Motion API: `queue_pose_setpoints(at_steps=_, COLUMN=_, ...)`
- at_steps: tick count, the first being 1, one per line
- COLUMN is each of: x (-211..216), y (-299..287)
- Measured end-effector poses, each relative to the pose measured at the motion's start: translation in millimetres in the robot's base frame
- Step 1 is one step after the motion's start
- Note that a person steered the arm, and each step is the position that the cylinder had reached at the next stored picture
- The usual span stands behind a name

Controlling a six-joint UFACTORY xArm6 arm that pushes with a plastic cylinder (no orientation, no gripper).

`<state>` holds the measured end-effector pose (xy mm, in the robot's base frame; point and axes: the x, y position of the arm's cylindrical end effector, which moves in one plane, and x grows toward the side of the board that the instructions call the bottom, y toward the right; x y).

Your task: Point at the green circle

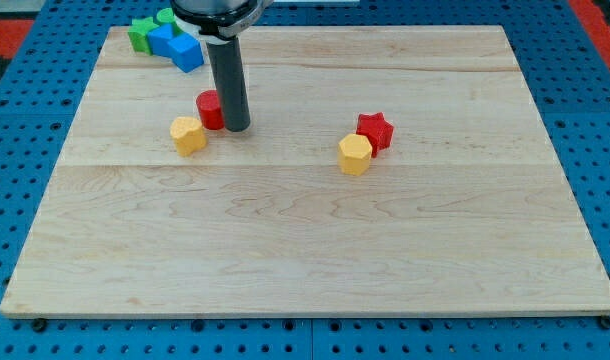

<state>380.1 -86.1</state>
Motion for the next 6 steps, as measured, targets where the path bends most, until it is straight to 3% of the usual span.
queue_pose_setpoints(at_steps=3, x=-22.3, y=-25.9)
queue_pose_setpoints(at_steps=4, x=-10.7, y=-9.2)
queue_pose_setpoints(at_steps=6, x=-30.2, y=59.9)
